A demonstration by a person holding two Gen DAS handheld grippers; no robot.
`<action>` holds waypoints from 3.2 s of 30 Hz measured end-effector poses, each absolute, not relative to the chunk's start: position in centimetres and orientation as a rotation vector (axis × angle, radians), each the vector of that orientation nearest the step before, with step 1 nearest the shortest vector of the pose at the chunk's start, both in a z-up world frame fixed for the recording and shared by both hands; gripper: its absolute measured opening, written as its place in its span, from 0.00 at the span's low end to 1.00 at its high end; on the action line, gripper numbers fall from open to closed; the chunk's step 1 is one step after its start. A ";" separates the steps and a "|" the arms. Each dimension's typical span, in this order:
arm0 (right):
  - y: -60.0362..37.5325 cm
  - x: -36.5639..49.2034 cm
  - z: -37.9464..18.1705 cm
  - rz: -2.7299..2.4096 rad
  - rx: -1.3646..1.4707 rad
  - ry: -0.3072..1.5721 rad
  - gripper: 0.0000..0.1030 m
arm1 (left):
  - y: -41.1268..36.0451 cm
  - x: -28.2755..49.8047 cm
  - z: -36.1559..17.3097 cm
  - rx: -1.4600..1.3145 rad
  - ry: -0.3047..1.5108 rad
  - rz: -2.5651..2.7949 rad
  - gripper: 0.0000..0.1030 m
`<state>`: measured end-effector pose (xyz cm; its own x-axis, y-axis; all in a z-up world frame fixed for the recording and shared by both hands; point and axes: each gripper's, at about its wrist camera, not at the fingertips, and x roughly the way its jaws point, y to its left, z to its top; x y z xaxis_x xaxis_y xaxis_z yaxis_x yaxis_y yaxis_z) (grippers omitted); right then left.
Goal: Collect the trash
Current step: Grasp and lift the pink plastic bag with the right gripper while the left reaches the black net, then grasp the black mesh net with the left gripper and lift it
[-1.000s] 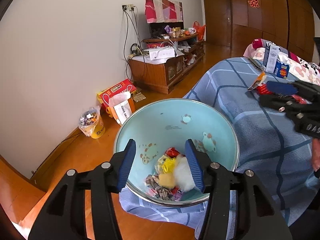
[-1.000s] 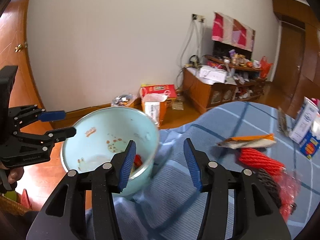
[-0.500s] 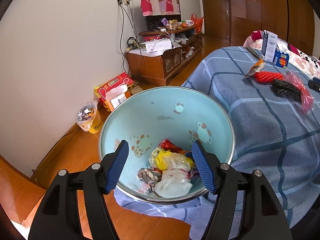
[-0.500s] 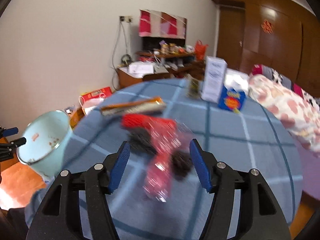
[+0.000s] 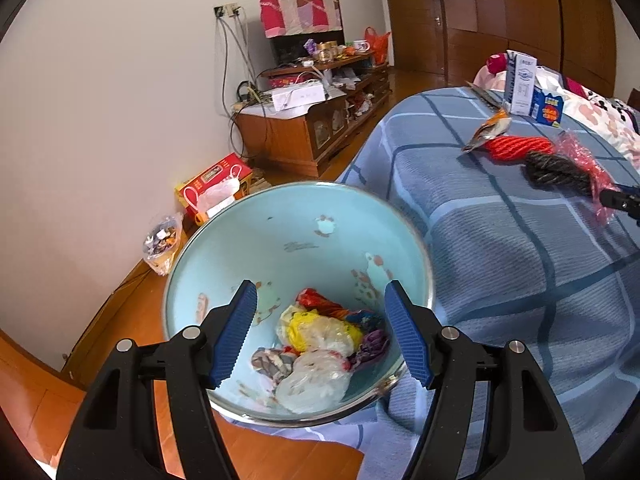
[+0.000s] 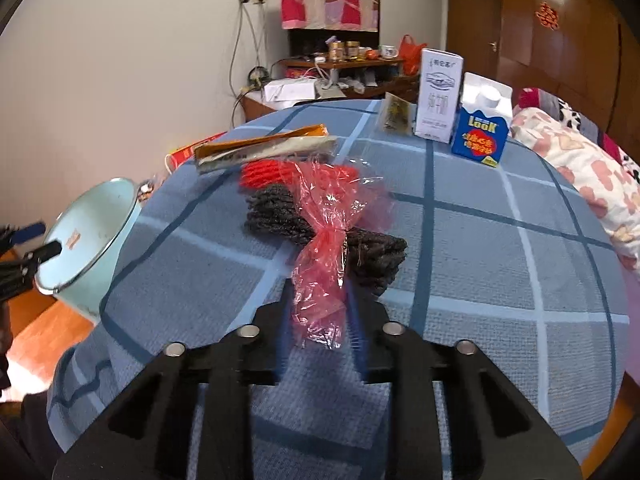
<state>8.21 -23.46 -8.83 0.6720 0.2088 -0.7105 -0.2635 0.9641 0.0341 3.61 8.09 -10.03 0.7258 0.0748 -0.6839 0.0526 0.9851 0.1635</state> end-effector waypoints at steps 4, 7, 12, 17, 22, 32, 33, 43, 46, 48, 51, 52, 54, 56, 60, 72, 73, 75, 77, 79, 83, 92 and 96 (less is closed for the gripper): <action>-23.6 7.1 -7.6 0.267 -0.078 0.737 0.21 | 6.7 3.8 -9.5 0.191 0.742 -0.015 0.64; -24.3 6.5 -6.4 0.245 -0.090 0.699 0.21 | 5.1 4.3 -8.8 0.203 0.723 -0.044 0.64; -27.5 6.3 -5.2 0.170 -0.094 0.673 0.21 | 0.9 5.6 -8.0 0.226 0.690 -0.112 0.64; -32.3 6.3 -5.8 0.079 -0.050 0.686 0.21 | -3.6 7.5 -8.0 0.239 0.686 -0.179 0.64; -36.3 6.2 -6.8 0.002 -0.011 0.699 0.21 | -8.0 9.4 -8.1 0.255 0.679 -0.231 0.64; -39.2 5.3 -7.1 -0.004 0.025 0.687 0.22 | -14.5 13.3 -9.7 0.293 0.744 -0.297 0.64; -39.2 5.3 -7.0 -0.001 0.024 0.685 0.22 | -14.8 13.7 -10.0 0.290 0.760 -0.307 0.61; -38.2 5.0 -7.0 0.029 0.029 0.672 0.22 | -15.9 13.5 -11.1 0.322 0.810 -0.384 0.01; -38.1 4.9 -6.8 0.032 0.029 0.668 0.22 | -15.1 12.8 -10.5 0.315 0.796 -0.381 0.01; -38.0 4.8 -6.7 0.039 0.032 0.663 0.22 | -14.3 12.0 -9.8 0.306 0.778 -0.377 0.01; -37.3 4.6 -6.4 0.053 0.026 0.656 0.22 | -12.7 10.8 -8.6 0.288 0.751 -0.360 0.01; -37.1 4.6 -6.3 0.059 0.024 0.653 0.22 | -12.2 10.5 -8.3 0.286 0.743 -0.353 0.01; -36.4 4.6 -6.1 0.073 0.018 0.648 0.22 | -11.2 9.8 -7.6 0.282 0.721 -0.335 0.01; -35.7 4.5 -5.8 0.087 0.011 0.641 0.22 | -9.9 9.0 -6.8 0.278 0.694 -0.315 0.01; -34.3 4.6 -5.4 0.113 -0.003 0.632 0.22 | -7.7 7.9 -5.6 0.269 0.658 -0.281 0.01; -32.3 5.2 -6.1 0.136 -0.033 0.656 0.22 | -5.1 8.9 -10.2 0.222 0.772 -0.226 0.36; -32.6 5.2 -6.2 0.127 -0.033 0.660 0.22 | -4.9 8.8 -10.2 0.216 0.768 -0.220 0.39; -33.0 5.2 -6.7 0.112 -0.035 0.666 0.22 | -4.5 8.6 -10.0 0.198 0.764 -0.215 0.39; -33.5 5.3 -7.0 0.096 -0.035 0.670 0.22 | -4.2 8.3 -9.8 0.189 0.751 -0.210 0.40; -33.9 5.4 -7.4 0.084 -0.033 0.677 0.22 | -4.3 8.2 -9.4 0.180 0.737 -0.214 0.44; -34.2 5.4 -7.8 0.082 -0.033 0.686 0.22 | -5.2 8.5 -9.3 0.171 0.728 -0.219 0.51; -33.9 5.4 -8.0 0.091 -0.034 0.695 0.22 | -5.9 11.4 -11.0 0.133 0.782 -0.231 0.14; -33.6 5.3 -8.0 0.098 -0.038 0.695 0.22 | -6.1 11.3 -10.8 0.150 0.768 -0.247 0.05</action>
